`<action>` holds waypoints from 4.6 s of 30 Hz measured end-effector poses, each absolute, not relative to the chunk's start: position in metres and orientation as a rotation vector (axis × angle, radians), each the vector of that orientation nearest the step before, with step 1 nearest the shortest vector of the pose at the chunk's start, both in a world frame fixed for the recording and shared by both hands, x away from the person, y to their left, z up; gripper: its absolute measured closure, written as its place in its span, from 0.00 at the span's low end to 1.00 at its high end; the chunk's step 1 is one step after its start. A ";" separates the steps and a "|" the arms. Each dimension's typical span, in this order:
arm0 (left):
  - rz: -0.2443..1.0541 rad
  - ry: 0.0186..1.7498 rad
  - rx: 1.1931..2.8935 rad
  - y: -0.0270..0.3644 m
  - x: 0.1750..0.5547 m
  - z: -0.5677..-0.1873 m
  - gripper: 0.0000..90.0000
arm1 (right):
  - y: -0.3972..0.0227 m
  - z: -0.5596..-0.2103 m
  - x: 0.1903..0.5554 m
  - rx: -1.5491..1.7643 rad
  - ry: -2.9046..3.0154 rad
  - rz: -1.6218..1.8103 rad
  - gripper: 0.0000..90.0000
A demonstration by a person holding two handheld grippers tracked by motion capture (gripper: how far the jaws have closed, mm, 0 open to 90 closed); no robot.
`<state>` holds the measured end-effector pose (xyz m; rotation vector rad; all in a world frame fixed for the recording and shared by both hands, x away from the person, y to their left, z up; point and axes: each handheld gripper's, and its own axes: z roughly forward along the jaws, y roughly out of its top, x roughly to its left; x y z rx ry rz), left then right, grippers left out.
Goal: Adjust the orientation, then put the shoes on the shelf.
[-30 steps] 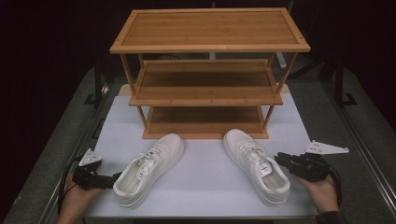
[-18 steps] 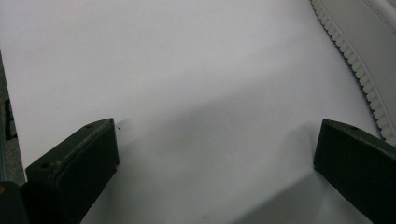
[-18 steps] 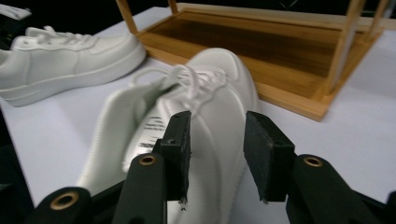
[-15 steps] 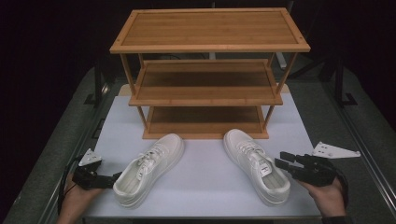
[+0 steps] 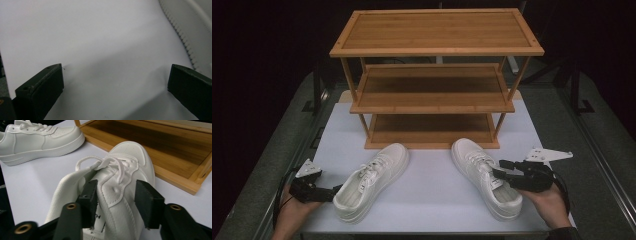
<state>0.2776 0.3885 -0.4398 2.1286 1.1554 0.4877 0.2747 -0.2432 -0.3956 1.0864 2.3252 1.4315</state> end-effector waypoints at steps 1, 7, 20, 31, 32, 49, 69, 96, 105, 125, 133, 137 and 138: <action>0.492 1.142 2.124 0.388 0.276 -0.435 0.00 | -0.244 -0.395 0.276 1.085 2.329 1.437 0.62; 0.481 1.044 2.054 0.384 0.268 -0.400 0.00 | -0.238 -0.394 0.276 1.045 2.355 1.365 0.56; 0.365 0.831 2.030 0.342 0.267 -0.385 0.18 | -0.240 -0.391 0.276 1.017 2.323 1.358 0.89; 0.303 0.734 2.076 0.326 0.278 -0.385 0.79 | -0.244 -0.391 0.277 1.035 2.317 1.384 0.93; 0.307 0.739 2.078 0.326 0.278 -0.383 0.83 | -0.244 -0.390 0.278 1.039 2.322 1.392 0.93; 0.277 0.708 1.987 0.319 0.273 -0.346 0.94 | -0.269 -0.366 0.279 1.012 2.278 1.654 0.94; 0.305 0.538 1.911 0.290 0.315 -0.223 0.94 | -0.275 -0.251 0.305 0.806 2.265 1.686 0.94; 0.401 0.694 1.852 0.257 0.382 -0.203 0.94 | -0.245 -0.203 0.366 0.891 2.167 1.641 0.94; 0.435 0.795 1.805 0.243 0.403 -0.212 0.94 | -0.222 -0.202 0.392 1.009 2.078 1.553 0.93; 0.453 0.808 1.726 0.247 0.405 -0.208 0.62 | -0.218 -0.204 0.403 1.054 2.073 1.539 0.69; 0.435 0.731 1.751 0.252 0.386 -0.197 0.45 | -0.236 -0.193 0.383 1.070 2.048 1.566 0.48; 0.427 0.687 1.761 0.258 0.377 -0.195 0.36 | -0.247 -0.189 0.371 1.064 2.025 1.602 0.38; 0.427 0.683 1.765 0.260 0.375 -0.195 0.34 | -0.249 -0.188 0.368 1.060 2.030 1.598 0.35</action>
